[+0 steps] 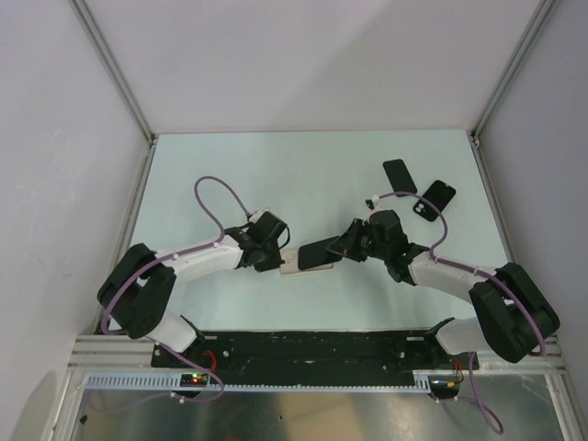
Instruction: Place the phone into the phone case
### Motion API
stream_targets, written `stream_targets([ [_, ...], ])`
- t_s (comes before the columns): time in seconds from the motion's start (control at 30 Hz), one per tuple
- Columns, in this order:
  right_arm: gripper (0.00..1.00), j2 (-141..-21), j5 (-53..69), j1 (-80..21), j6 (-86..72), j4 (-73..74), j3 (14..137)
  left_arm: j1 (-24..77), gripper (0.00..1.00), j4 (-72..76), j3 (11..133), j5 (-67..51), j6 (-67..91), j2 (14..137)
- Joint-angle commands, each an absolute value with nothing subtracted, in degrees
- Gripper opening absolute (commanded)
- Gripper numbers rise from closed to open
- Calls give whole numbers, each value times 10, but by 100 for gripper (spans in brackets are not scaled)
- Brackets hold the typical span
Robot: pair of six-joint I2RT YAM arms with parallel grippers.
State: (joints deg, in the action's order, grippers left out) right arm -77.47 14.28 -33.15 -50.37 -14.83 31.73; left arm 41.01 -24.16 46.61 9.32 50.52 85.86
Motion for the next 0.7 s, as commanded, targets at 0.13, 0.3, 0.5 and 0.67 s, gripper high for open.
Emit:
stream_targets([
  [0.13, 0, -769, 204, -317, -504, -157, 317, 407, 2, -212, 475, 109, 492, 894],
  [0.3, 0, -772, 224, -310, -505, -146, 317, 407, 1, -203, 485, 98, 487, 908],
  [0.5, 0, -811, 237, -308, -508, -160, 317, 407, 0, -198, 494, 88, 482, 923],
  [0.67, 0, -844, 247, -308, -520, -175, 318, 408, 0, -194, 495, 81, 481, 928],
])
